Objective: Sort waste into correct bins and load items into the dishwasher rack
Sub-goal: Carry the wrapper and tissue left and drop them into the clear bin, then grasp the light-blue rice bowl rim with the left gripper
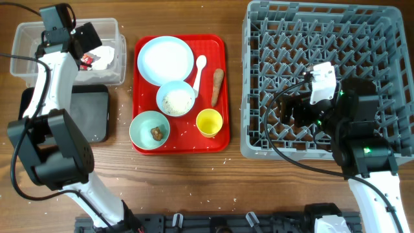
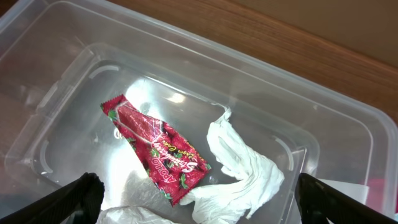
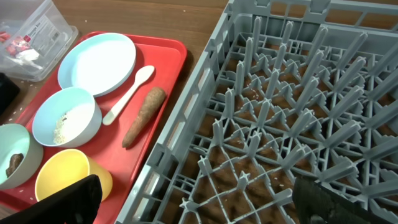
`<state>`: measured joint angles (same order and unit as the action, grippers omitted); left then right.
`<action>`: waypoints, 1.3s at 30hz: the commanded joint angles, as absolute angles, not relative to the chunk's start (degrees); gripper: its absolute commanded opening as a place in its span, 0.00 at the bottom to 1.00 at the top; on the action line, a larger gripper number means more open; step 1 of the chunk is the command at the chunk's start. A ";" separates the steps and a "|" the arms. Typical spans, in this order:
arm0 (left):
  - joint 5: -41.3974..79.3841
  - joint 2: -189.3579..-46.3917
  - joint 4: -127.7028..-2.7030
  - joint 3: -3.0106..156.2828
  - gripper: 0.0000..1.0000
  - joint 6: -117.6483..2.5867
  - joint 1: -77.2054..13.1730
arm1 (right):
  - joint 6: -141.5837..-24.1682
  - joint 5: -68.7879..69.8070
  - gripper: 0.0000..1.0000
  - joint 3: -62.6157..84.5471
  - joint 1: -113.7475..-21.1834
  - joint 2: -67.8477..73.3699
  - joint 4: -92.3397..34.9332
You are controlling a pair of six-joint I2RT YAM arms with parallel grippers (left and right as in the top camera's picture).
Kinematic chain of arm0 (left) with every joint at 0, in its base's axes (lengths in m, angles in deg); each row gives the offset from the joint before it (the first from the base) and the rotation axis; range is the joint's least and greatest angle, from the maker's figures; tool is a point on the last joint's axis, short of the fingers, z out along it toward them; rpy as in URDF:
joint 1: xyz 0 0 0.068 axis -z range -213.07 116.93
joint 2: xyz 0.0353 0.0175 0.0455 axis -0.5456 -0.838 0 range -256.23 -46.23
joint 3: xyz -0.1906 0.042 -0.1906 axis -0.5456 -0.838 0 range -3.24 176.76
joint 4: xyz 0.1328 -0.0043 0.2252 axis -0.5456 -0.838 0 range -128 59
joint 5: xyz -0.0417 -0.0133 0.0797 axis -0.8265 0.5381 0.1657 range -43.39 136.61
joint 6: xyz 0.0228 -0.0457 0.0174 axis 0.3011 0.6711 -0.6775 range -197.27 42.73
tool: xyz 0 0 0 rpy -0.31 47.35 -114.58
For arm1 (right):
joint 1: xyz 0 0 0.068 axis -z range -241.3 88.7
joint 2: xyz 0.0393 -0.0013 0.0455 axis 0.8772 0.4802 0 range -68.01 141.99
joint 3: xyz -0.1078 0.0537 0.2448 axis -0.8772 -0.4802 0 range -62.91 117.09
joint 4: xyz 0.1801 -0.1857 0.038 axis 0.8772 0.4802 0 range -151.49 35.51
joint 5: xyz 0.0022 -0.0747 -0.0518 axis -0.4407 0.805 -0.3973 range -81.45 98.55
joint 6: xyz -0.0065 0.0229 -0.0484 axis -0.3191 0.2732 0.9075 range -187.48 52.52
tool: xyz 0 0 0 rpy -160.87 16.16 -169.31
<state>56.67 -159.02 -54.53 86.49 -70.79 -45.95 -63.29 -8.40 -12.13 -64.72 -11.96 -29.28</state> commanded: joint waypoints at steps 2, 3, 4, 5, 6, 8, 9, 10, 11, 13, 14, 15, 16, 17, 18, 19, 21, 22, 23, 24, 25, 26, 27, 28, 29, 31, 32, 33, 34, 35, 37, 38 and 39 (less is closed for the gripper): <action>57.16 -150.87 -55.31 86.73 1.00 -70.85 -45.75 | -63.58 -9.60 1.00 -11.06 -64.61 -11.59 -29.70; 57.00 -149.47 -56.17 86.73 1.00 -70.85 -45.60 | -63.58 -9.60 0.99 -11.06 -64.61 -11.59 -29.79; 56.78 -147.79 -57.35 86.73 1.00 -70.85 -45.36 | -63.55 -9.60 1.00 -11.06 -64.61 -11.59 -29.87; 56.63 -146.52 -58.33 86.73 1.00 -70.85 -45.14 | -63.55 -9.60 1.00 -11.06 -64.61 -11.59 -29.94; 56.46 -144.94 -59.77 86.73 0.99 -70.83 -44.81 | -63.60 -9.60 1.00 -11.06 -64.61 -11.59 -30.03; 54.86 -142.41 -63.01 86.73 1.00 -70.83 -43.92 | -63.58 -9.60 1.00 -11.06 -64.61 -11.59 -30.16; 52.67 -141.08 -65.34 86.73 0.99 -70.85 -43.15 | -63.60 -9.60 1.00 -11.06 -64.61 -11.59 -30.20; 50.49 -140.09 -67.73 86.73 0.98 -70.83 -42.34 | -63.60 -9.60 1.00 -11.06 -64.61 -11.59 -30.24; 47.93 -139.35 -70.13 86.73 0.93 -70.83 -41.43 | -63.60 -9.62 1.00 -11.06 -64.61 -11.59 -30.22; 42.51 -138.78 -75.40 86.73 0.84 -70.81 -38.96 | -63.64 -9.62 1.00 -11.06 -64.61 -11.59 -30.09; 40.11 -138.82 -78.04 86.73 0.81 -70.83 -37.54 | -63.62 -9.62 1.00 -11.06 -64.61 -11.59 -29.94; 38.97 -139.24 -80.45 86.71 0.79 -70.81 -35.85 | -63.62 -9.60 1.00 -11.06 -64.61 -11.59 -29.87; 38.88 -139.68 -82.59 86.71 0.78 -70.77 -33.99 | -63.64 -9.62 1.00 -11.06 -64.61 -11.59 -29.81; 38.91 -140.07 -84.10 86.71 0.78 -70.77 -32.40 | -63.62 -9.60 1.00 -11.06 -64.61 -11.59 -29.81; 38.91 -140.73 -85.43 86.71 0.78 -70.63 -30.54 | -63.62 -9.60 1.00 -11.06 -64.61 -11.59 -29.81; 38.93 -141.58 -86.70 86.71 0.78 -69.39 -28.25 | -63.60 -9.60 1.00 -11.06 -64.61 -11.59 -29.81; 38.93 -143.00 -87.73 86.65 0.77 -68.05 -25.12 | -63.62 -9.60 1.00 -11.06 -64.61 -11.59 -29.70; 38.88 -143.96 -87.88 86.62 0.75 -66.90 -23.24 | -63.58 -9.60 1.00 -11.08 -64.61 -11.59 -29.59; 38.93 -145.27 -87.70 86.60 0.73 -65.87 -21.08 | -63.60 -9.60 1.00 -11.06 -64.61 -11.59 -29.37; 38.95 -146.54 -87.22 86.60 0.72 -65.13 -19.33 | -63.62 -9.60 1.00 -11.08 -64.61 -11.59 -29.15; 38.95 -148.22 -86.46 86.60 0.70 -63.66 -17.71 | -63.62 -9.60 1.00 -11.08 -64.61 -11.59 -29.04; 38.97 -149.53 -85.80 86.60 0.69 -62.13 -16.60 | -63.62 -9.60 1.00 -11.14 -64.61 -11.59 -29.04; 38.99 -151.41 -84.95 86.60 0.67 -60.60 -15.26 | -63.62 -9.60 1.00 -11.16 -64.61 -11.59 -29.00; 39.19 -153.12 -84.40 86.60 0.65 -59.42 -14.34 | -63.60 -9.60 1.00 -11.16 -64.61 -11.52 -28.85; 39.21 -155.09 -83.62 86.60 0.65 -58.18 -13.36 | -63.60 -9.60 1.00 -11.19 -64.61 -11.52 -28.78; 39.41 -158.65 -81.85 86.60 0.62 -55.86 -12.03 | -63.60 -9.60 1.00 -11.19 -64.61 -11.35 -28.56; 39.39 -160.94 -80.54 86.60 0.60 -55.53 -11.28 | -63.60 -9.60 1.00 -11.19 -64.61 -11.15 -28.36; 39.39 -162.41 -79.86 86.60 0.59 -55.51 -10.83 | -63.60 -9.60 1.00 -11.19 -64.61 -11.09 -28.26; 39.41 -163.59 -79.55 86.60 0.57 -55.51 -10.43 | -63.58 -9.60 1.00 -11.19 -64.61 -10.93 -28.15; 39.43 -164.92 -79.49 86.60 0.51 -55.51 -10.10 | -63.62 -9.60 1.00 -11.19 -64.61 -10.78 -27.99; 39.84 -165.82 -79.55 86.60 0.38 -55.49 -10.02 | -63.62 -9.60 1.00 -11.21 -64.61 -10.56 -27.95; 40.57 -166.06 -79.55 86.60 0.31 -55.31 -10.02 | -63.62 -9.60 1.00 -11.21 -64.61 -10.39 -27.95; 41.83 -166.34 -79.46 86.60 0.27 -55.31 -10.02 | -63.60 -9.60 1.00 -11.23 -64.61 -10.32 -27.95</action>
